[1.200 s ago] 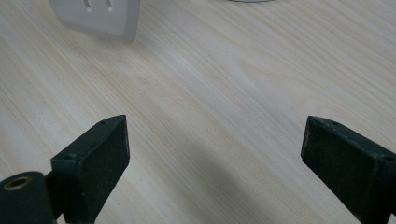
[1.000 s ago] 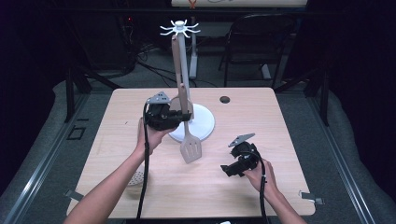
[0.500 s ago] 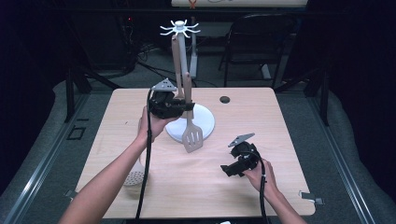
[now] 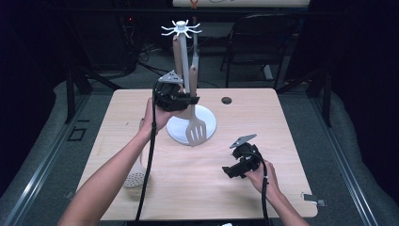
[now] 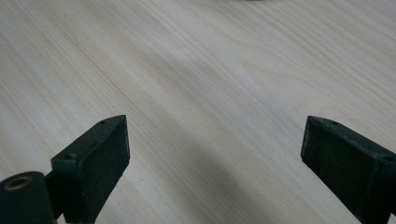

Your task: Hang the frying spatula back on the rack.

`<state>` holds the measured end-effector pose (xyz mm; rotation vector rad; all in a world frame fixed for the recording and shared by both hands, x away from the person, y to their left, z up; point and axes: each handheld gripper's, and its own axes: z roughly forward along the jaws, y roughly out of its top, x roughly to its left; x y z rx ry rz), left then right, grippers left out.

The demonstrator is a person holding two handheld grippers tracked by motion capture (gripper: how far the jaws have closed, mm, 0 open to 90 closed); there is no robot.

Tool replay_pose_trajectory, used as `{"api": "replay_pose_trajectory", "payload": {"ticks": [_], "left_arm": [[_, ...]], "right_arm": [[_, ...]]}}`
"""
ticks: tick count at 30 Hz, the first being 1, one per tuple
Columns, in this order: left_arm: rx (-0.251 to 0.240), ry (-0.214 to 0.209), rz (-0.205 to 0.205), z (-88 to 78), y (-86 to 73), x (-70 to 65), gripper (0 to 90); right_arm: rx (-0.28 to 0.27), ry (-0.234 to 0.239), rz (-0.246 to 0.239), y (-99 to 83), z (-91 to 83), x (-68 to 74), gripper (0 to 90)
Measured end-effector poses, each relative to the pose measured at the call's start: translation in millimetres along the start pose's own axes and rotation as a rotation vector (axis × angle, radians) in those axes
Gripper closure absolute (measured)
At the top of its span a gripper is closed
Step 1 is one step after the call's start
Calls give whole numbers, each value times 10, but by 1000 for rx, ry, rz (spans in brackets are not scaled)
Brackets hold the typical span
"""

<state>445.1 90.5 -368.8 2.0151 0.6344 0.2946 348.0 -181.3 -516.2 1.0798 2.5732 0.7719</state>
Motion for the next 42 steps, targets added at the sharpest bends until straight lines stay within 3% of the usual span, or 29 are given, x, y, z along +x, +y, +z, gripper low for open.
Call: {"api": "replay_pose_trajectory", "payload": {"ticks": [42], "left_arm": [[-3, 50, 7, -14, 592, 230, 770]], "right_arm": [[8, 5, -3, -5, 13, -4, 78]]}}
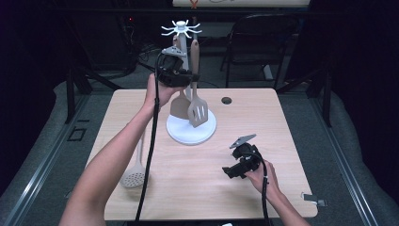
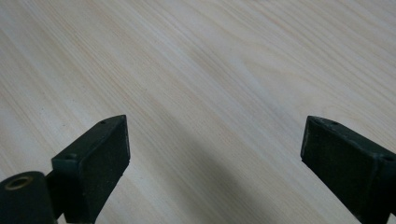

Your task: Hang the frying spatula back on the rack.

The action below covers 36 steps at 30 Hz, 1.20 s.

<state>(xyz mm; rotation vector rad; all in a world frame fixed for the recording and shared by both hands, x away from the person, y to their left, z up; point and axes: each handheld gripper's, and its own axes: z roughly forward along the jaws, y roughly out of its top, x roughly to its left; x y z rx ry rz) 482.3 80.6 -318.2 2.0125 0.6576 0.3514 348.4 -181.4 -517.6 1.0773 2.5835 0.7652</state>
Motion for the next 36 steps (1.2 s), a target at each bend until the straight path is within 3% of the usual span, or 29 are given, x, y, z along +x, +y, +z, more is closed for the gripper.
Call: {"api": "replay_pose_trajectory", "payload": {"ticks": [9, 28, 36], "left_arm": [[-6, 8, -15, -9, 52, 67, 770], [-11, 17, -87, 16, 53, 210, 770], [4, 88, -92, 43, 38, 210, 768]], "right_arm": [[-6, 5, 1, -3, 8, -4, 78], [1, 11, 2, -5, 15, 0, 78], [-14, 12, 11, -11, 27, 10, 78]]}}
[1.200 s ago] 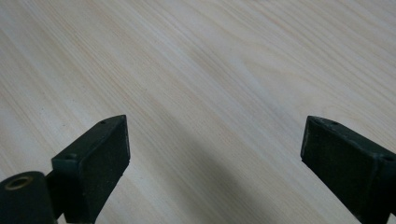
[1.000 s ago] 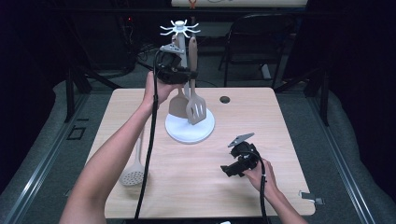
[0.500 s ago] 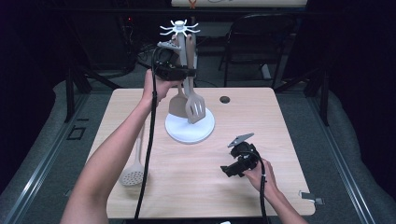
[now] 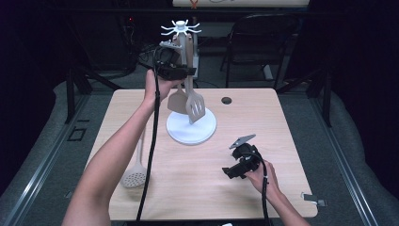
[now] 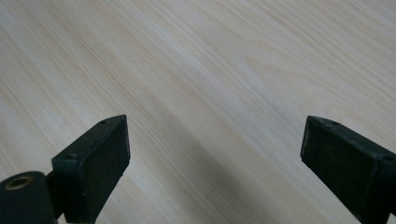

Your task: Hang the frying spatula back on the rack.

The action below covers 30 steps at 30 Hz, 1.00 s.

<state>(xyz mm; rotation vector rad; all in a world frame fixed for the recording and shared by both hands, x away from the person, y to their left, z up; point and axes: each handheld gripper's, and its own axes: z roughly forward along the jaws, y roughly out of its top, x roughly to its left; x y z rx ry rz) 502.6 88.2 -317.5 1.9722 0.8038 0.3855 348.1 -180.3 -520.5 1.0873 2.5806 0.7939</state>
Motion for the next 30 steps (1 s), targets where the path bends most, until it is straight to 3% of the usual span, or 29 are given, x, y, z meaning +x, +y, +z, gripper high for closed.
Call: {"api": "replay_pose_trajectory", "payload": {"ticks": [4, 7, 10, 15, 20, 27, 30], "left_arm": [[-14, 48, 25, 2, -29, -46, 763], [-18, 53, 38, -4, -43, -69, 736], [-10, 71, 78, -28, -77, -146, 625], [11, 95, 123, -41, -134, -220, 516], [28, 92, 146, -81, -218, -270, 464], [45, 60, 159, -139, -378, -298, 465], [52, 62, 167, -190, -442, -296, 556]], "right_arm": [[1, -1, 0, 0, -5, 1, 79], [1, 0, 0, 0, -6, 2, 79], [25, 5, -23, 8, -16, -2, 80], [34, 10, -23, 13, -22, 4, 80], [27, 12, -28, 12, -7, 12, 80], [29, 19, -27, 17, -1, 24, 80], [28, 22, -24, 16, 1, 24, 80]]}}
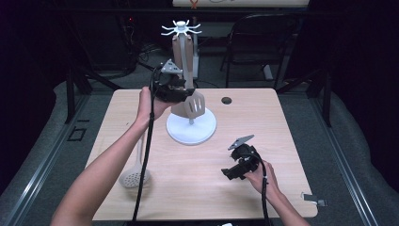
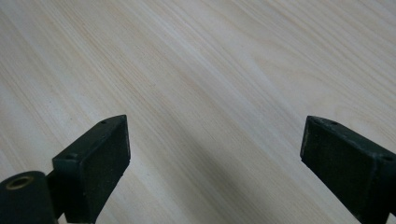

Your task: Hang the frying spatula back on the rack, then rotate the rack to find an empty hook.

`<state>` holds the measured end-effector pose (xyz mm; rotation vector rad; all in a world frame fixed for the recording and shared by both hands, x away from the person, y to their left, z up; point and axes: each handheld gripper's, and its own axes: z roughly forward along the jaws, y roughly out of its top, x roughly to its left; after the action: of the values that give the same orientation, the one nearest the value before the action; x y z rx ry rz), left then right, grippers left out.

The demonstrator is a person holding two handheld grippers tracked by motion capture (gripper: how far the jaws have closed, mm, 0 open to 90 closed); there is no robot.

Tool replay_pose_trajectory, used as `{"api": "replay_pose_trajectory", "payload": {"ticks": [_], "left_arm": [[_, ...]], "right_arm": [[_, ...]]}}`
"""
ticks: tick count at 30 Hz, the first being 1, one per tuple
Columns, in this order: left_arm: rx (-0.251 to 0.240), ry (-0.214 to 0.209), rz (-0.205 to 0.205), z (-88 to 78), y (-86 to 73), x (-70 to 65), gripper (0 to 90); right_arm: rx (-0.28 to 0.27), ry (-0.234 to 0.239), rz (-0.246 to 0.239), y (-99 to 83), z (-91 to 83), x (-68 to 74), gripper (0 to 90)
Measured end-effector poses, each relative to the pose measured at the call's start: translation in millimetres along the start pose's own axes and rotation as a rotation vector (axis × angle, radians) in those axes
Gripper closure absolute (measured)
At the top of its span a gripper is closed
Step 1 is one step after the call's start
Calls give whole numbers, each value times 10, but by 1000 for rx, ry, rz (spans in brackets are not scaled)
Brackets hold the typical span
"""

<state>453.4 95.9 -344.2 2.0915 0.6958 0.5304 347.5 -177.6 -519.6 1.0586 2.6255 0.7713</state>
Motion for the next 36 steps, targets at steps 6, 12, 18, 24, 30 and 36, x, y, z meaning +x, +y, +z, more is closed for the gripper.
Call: {"api": "replay_pose_trajectory", "payload": {"ticks": [6, 12, 18, 24, 30, 36], "left_arm": [[-40, 14, -21, -208, -38, 128, 793], [-87, 53, -48, -439, 59, 305, 896], [-117, 96, -56, -592, 217, 433, 900], [-151, 116, -51, -696, 457, 511, 900], [-170, 146, -42, -723, 651, 532, 900], [-163, 171, -32, -687, 767, 548, 900]], "right_arm": [[-7, -1, 8, 1, 18, 16, 82], [13, -7, -6, 9, 16, 2, 83], [14, -6, -7, 19, 28, 14, 87], [-19, 4, 10, 18, 56, 25, 88], [5, -7, -6, -7, 23, 1, 88], [8, -6, -9, -5, 17, -4, 89]]}}
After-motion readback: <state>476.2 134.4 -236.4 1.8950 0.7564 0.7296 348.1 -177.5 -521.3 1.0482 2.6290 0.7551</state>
